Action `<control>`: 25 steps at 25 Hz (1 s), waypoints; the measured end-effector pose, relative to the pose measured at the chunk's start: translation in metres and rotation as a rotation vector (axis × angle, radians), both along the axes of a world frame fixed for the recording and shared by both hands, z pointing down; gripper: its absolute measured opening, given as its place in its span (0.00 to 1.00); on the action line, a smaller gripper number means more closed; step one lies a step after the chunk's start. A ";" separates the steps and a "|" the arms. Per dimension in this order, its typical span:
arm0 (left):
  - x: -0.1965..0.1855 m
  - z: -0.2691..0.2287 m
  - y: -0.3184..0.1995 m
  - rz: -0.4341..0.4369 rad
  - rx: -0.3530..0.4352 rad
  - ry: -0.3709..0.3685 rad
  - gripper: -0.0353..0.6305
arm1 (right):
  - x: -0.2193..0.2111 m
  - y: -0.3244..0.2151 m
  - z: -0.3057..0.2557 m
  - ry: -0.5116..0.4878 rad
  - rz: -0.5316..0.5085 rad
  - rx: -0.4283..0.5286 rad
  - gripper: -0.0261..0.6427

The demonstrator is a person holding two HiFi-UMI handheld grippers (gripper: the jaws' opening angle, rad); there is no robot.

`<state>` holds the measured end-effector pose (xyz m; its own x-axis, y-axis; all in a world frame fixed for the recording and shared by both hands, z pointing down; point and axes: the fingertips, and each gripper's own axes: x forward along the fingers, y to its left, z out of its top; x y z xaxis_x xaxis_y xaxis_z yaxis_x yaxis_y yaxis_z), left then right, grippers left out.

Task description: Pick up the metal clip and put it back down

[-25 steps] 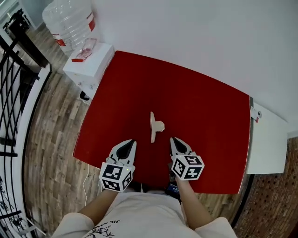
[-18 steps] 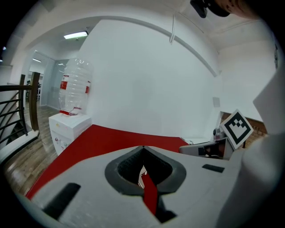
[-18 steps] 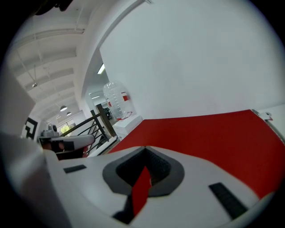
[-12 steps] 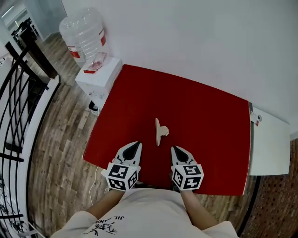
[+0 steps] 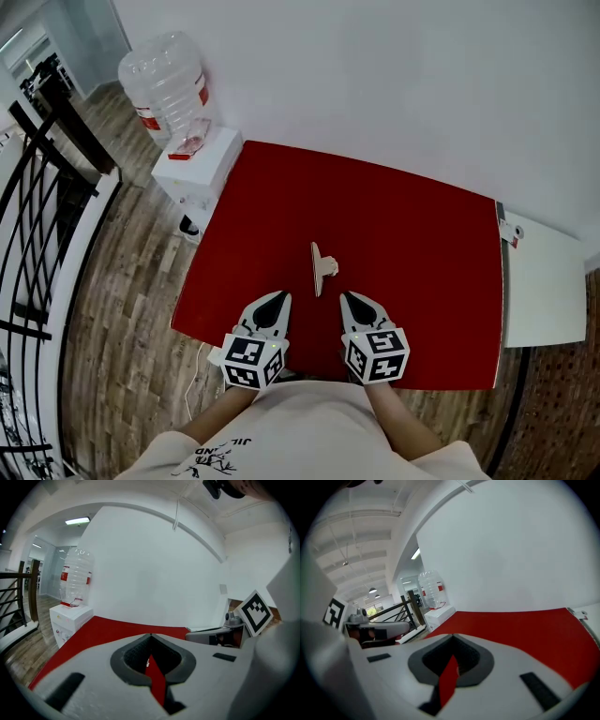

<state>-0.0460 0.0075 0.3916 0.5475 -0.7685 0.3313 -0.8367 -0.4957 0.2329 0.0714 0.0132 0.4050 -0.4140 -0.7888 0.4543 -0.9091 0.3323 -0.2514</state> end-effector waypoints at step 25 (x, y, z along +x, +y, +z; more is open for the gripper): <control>-0.006 0.004 0.023 -0.004 -0.012 -0.015 0.06 | -0.012 0.017 -0.008 0.001 -0.042 0.030 0.05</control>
